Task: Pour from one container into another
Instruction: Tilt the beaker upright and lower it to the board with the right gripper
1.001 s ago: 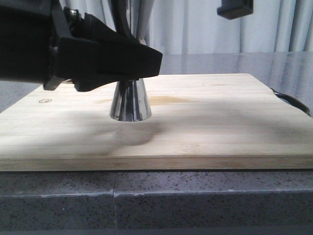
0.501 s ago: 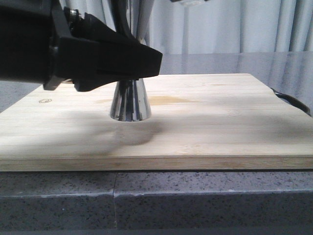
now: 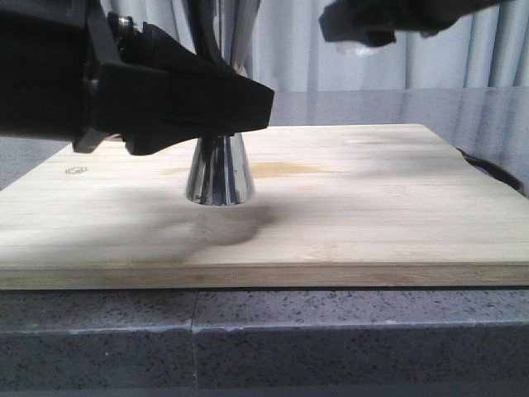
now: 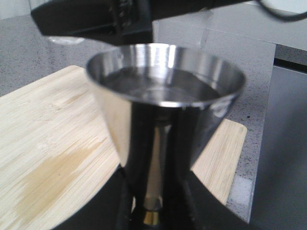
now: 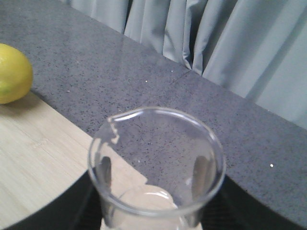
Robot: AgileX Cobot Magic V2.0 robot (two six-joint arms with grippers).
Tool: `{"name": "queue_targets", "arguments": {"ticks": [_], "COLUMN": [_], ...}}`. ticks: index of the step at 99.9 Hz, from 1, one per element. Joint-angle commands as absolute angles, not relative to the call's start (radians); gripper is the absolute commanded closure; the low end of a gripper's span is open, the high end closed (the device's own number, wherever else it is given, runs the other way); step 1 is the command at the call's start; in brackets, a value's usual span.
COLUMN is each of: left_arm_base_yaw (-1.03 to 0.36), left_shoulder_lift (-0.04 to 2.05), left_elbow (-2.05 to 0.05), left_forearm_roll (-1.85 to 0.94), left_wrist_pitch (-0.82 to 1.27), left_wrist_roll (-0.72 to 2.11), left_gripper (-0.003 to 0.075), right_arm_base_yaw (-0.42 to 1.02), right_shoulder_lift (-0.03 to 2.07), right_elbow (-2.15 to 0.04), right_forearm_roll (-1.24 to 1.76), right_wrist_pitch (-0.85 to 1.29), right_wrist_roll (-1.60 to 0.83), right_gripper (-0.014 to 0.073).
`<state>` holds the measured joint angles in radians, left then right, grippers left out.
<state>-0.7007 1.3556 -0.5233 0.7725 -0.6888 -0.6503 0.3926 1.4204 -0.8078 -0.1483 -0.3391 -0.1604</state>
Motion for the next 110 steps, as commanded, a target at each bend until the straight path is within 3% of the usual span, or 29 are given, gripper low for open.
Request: {"name": "queue_targets", "arguments": {"ticks": [1, 52, 78, 110], "left_arm_base_yaw": [-0.700, -0.691, -0.691, -0.691], "left_shoulder_lift": [1.330, 1.330, 1.330, 1.330], "left_elbow": [-0.549, -0.549, -0.549, -0.549], "left_forearm_roll": [0.736, 0.736, 0.736, 0.736], "left_wrist_pitch": [-0.767, -0.767, -0.767, -0.767], "left_wrist_roll": [-0.659, -0.659, -0.659, -0.659], "left_gripper": [0.0739, 0.0739, 0.0739, 0.0739], "right_arm_base_yaw": [0.384, 0.384, 0.384, 0.384], "right_shoulder_lift": [1.442, 1.545, 1.459, 1.311], "right_elbow": [-0.831, -0.765, -0.575, -0.399], "right_forearm_roll": [-0.104, 0.012, 0.012, -0.014], "right_wrist_pitch": [-0.466, -0.547, -0.740, -0.747], "right_wrist_roll": [-0.162, -0.128, -0.102, -0.101], "right_gripper": [0.0430, 0.0430, 0.0430, 0.0430]}}
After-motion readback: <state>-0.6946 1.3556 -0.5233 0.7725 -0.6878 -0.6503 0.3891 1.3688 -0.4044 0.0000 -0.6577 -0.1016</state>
